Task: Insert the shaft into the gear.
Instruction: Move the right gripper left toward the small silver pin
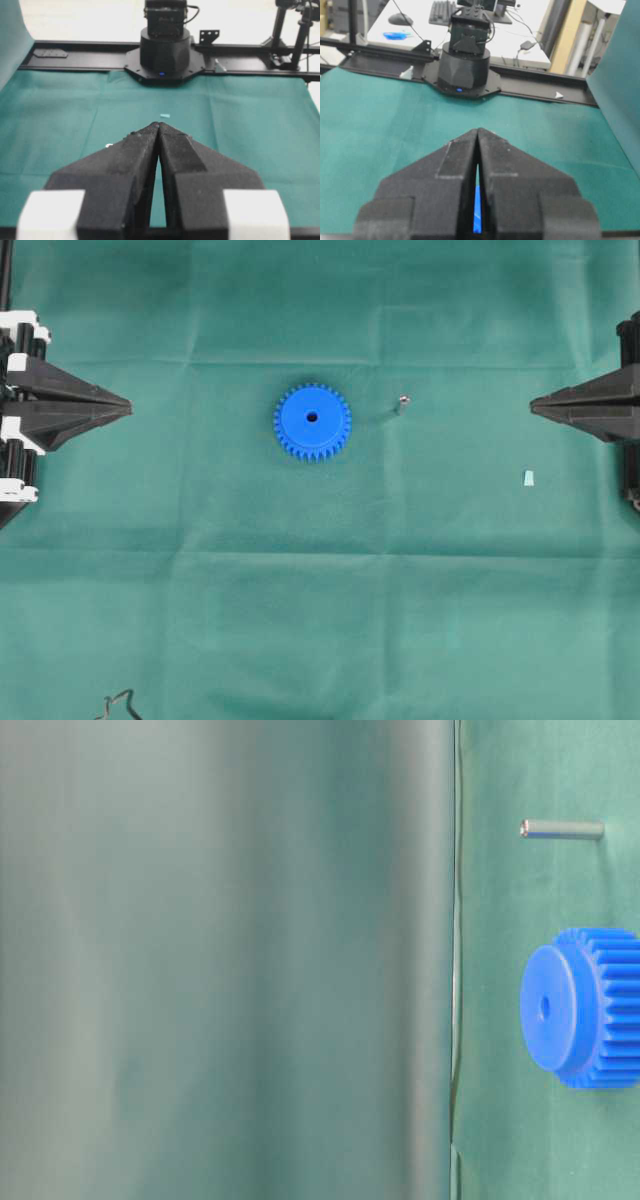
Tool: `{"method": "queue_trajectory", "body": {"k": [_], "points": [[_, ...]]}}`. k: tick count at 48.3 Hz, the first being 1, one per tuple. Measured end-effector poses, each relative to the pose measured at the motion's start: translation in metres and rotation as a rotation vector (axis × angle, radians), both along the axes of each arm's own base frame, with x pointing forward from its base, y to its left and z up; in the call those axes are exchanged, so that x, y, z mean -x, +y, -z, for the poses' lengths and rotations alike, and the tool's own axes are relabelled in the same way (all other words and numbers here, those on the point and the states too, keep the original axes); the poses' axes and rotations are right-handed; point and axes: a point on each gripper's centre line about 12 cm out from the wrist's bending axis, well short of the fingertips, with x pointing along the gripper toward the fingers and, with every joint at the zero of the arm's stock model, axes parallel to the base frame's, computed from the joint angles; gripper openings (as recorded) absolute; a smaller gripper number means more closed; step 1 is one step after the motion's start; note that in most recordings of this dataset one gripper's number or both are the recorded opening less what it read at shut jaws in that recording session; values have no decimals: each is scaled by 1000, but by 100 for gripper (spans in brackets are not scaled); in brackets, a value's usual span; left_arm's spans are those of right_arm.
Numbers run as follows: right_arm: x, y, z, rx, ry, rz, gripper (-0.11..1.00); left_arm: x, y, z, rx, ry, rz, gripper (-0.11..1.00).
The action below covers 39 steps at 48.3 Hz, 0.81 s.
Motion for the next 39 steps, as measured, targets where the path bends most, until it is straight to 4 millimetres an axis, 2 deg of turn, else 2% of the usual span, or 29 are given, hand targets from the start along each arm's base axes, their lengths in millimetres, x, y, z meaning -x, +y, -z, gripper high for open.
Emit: {"method": "queue_trajectory", "body": {"k": [14,27,30,33,39], "points": [[-6,-4,-7,-28,63,22,3,-1,-2,-2,2,12,12,0],[-35,-25,5,-52,172,111,5,-1,-2,-2,3,14,12,0],[-42,-29,10,-58,199,124,14,-1,-2,-1,5,15,12,0],[-50,-34,17,-61,234,142,29,-1,-2,-1,3,18,12,0],[-64,-45,37,-75,320,175,69,-1,-2,-1,3,20,12,0]]}}
